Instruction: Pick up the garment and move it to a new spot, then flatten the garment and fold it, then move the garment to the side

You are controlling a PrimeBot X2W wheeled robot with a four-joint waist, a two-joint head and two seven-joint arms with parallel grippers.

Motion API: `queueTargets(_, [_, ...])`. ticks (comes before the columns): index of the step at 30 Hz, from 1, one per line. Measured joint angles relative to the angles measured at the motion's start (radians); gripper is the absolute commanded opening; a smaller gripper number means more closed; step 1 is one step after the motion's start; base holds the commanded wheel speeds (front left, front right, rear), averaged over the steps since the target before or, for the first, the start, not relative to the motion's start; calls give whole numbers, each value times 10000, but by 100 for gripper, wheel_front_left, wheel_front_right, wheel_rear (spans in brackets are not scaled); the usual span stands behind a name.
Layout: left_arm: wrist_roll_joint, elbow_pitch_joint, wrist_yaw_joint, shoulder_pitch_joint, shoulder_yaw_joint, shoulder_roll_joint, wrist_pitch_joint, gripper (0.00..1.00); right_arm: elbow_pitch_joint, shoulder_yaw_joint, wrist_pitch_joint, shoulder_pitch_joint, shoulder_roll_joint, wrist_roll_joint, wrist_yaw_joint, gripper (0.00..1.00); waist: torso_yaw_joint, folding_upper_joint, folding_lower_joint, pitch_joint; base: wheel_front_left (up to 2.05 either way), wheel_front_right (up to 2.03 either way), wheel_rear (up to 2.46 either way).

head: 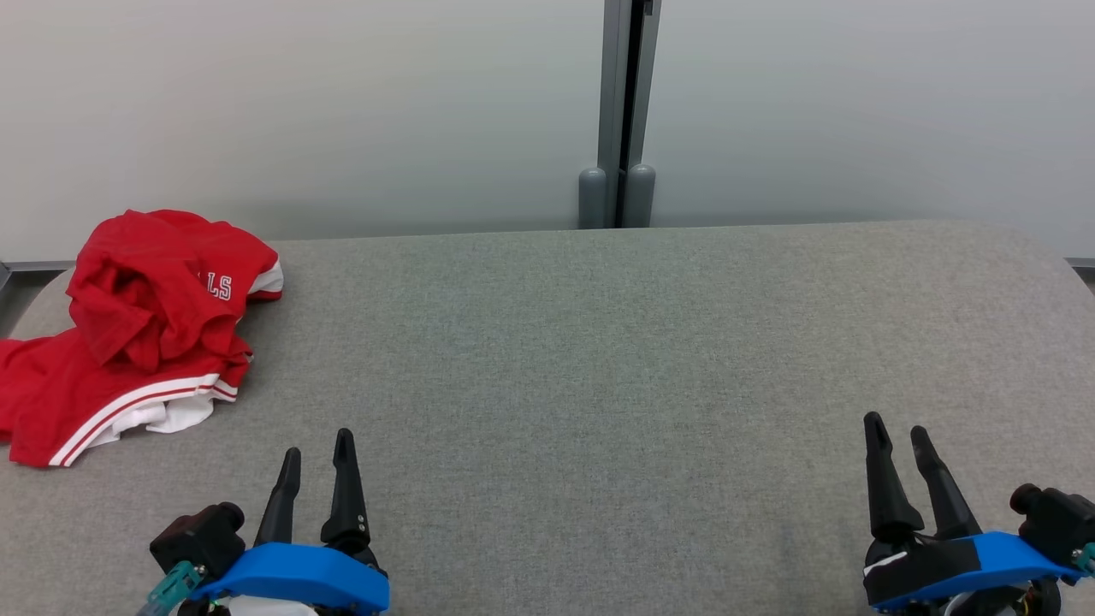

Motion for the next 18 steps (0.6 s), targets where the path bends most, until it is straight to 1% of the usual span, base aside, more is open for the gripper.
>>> queueTargets(18, [1714,552,128,-13,-318,15,-441,100,84,-13,-464,-1,-19,-2159,12,100,6,0,0,-23,0,0,0])
